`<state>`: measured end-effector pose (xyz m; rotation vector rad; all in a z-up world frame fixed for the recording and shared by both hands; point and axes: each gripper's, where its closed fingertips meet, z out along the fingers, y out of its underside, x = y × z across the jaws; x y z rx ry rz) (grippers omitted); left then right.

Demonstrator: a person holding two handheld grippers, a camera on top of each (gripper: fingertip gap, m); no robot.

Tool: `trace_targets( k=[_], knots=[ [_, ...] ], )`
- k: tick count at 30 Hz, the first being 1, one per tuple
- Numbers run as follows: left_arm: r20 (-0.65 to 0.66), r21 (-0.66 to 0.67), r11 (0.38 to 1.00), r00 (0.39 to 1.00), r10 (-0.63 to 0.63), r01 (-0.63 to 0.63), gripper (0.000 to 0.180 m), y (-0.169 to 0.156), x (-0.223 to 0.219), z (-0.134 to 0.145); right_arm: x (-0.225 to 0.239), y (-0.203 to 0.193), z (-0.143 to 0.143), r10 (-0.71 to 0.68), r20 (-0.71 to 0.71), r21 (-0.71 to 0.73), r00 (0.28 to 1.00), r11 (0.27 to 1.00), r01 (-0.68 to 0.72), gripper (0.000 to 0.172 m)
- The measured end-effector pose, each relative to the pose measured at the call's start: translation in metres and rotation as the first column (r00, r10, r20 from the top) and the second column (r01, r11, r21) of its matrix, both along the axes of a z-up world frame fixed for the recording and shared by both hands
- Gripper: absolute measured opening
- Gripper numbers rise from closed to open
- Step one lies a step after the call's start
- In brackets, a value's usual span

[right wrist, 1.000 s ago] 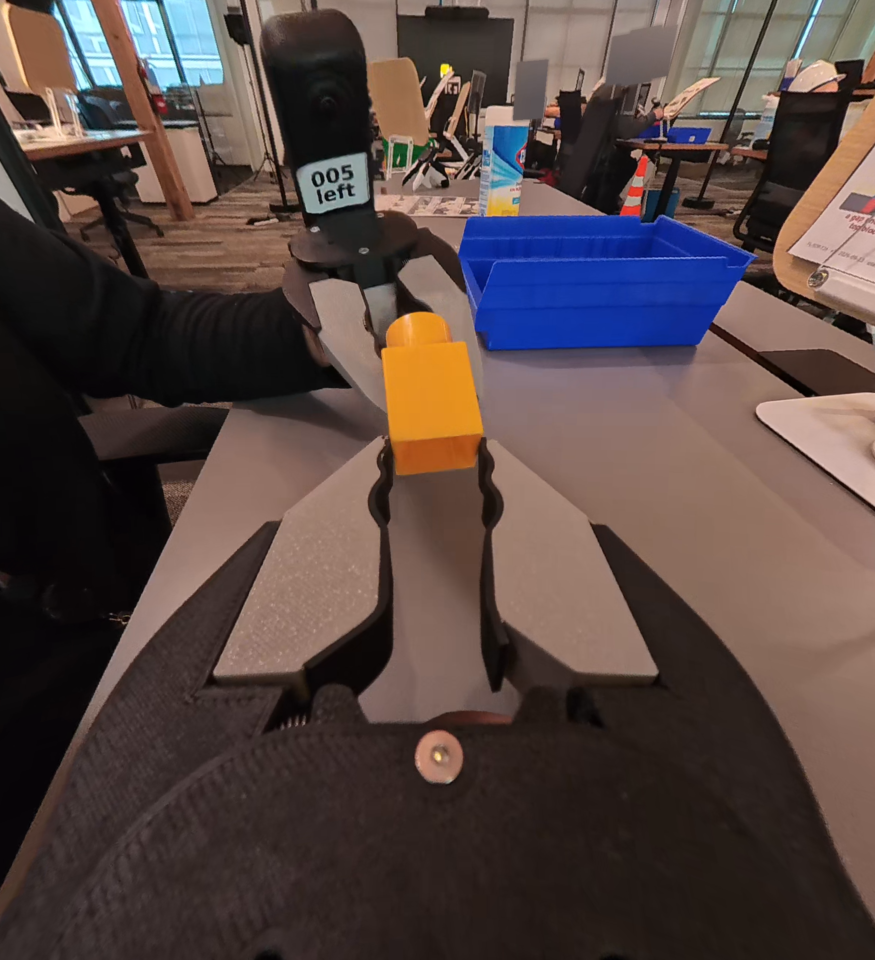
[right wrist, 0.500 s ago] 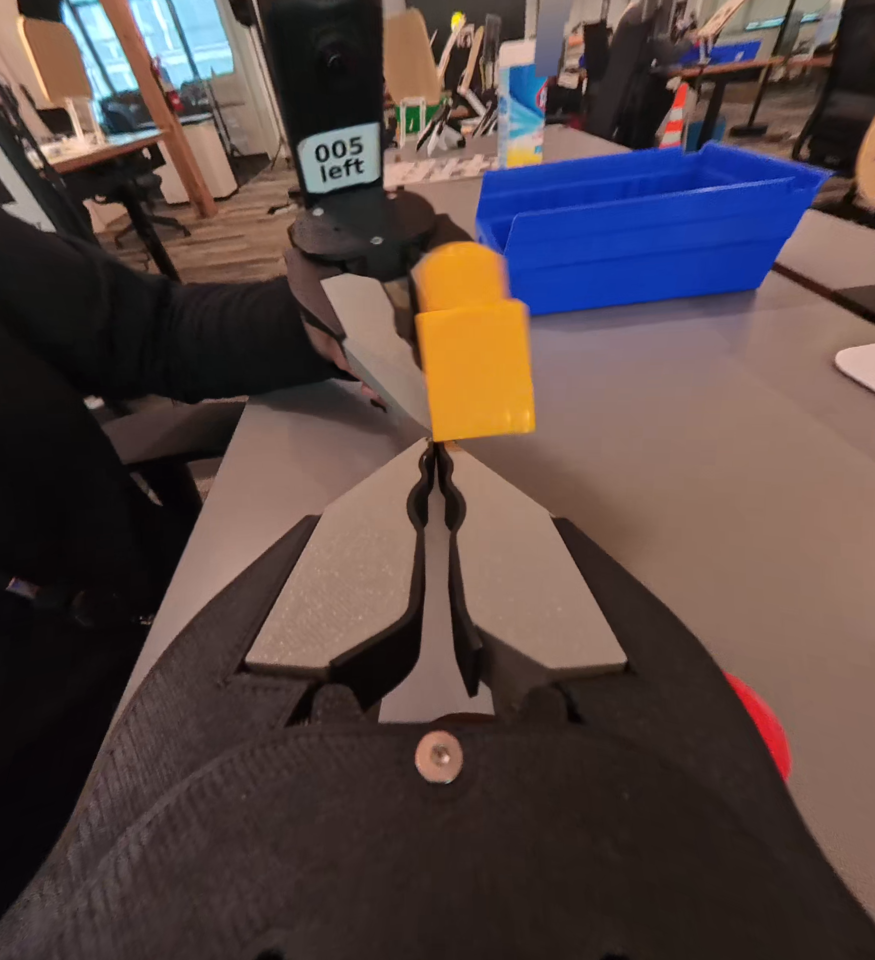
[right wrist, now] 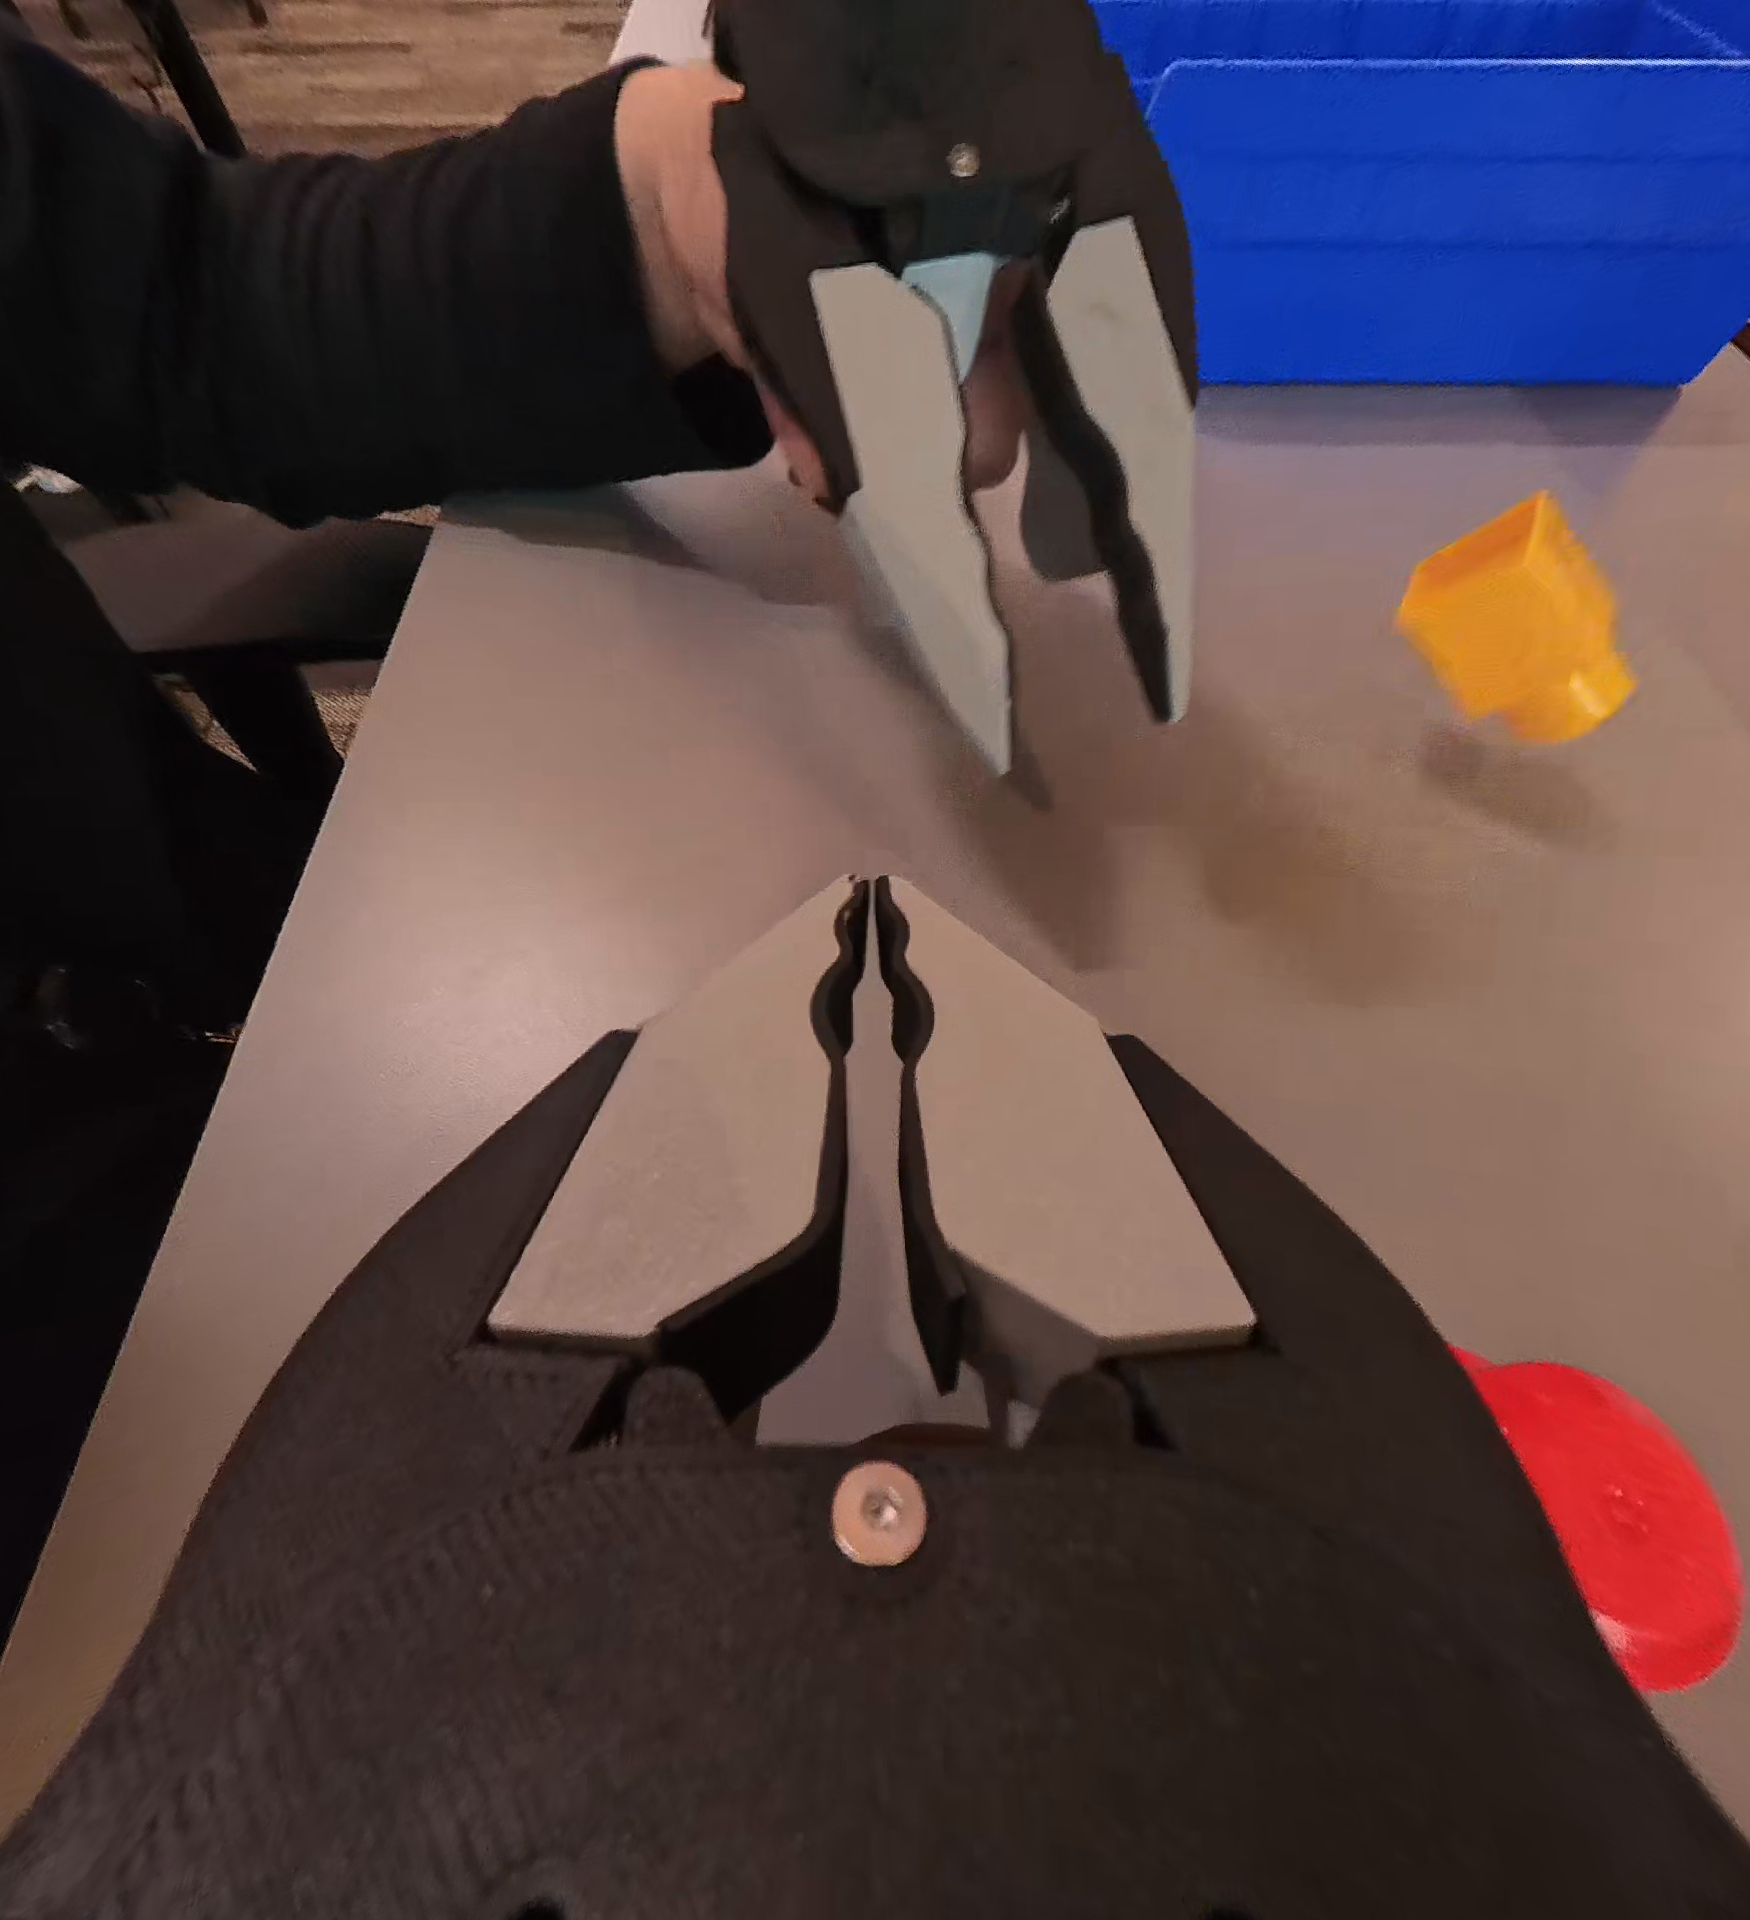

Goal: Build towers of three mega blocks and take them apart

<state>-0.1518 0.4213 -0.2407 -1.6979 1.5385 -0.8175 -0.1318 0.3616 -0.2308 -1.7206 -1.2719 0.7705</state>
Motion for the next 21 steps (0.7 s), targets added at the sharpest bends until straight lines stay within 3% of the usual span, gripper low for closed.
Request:
trace_targets(
  k=[6, 10, 13, 16, 18, 21],
  knots=[
    [0.013, 0.052, 0.963, 0.965, 0.263, -0.264, 0.049, 0.068, -0.045, 0.017, -0.003, -0.003, 0.001, 0.011, 0.008, 0.025, 1.0, 1.0, -0.011, 0.0],
    [-0.015, 0.18, 0.906, 0.919, 0.393, -0.384, 0.054, 0.131, -0.065, 0.037, -0.006, -0.004, 0.005, 0.015, -0.012, 0.028, 1.0, 0.999, -0.015, 0.0],
    [-0.177, 0.287, 0.912, 0.92, 0.35, -0.292, 0.056, 0.18, -0.058, 0.031, -0.007, -0.005, 0.007, 0.022, -0.021, 0.032, 1.0, 0.999, -0.021, 0.001],
    [-0.366, 0.356, 0.932, 0.907, 0.207, -0.069, 0.056, 0.216, -0.055, 0.006, -0.006, -0.006, 0.009, 0.026, -0.027, 0.036, 0.999, 0.999, -0.025, 0.002],
    [-0.424, 0.33, 0.944, 0.896, 0.128, 0.021, 0.059, 0.223, -0.056, -0.005, -0.006, -0.008, 0.01, 0.032, -0.035, 0.029, 0.999, 0.999, -0.031, 0.003],
    [-0.446, 0.265, 0.964, 0.89, 0.094, 0.031, 0.074, 0.226, -0.054, -0.011, -0.006, -0.009, 0.01, 0.039, -0.03, 0.03, 0.999, 0.999, -0.038, 0.004]
  ],
)
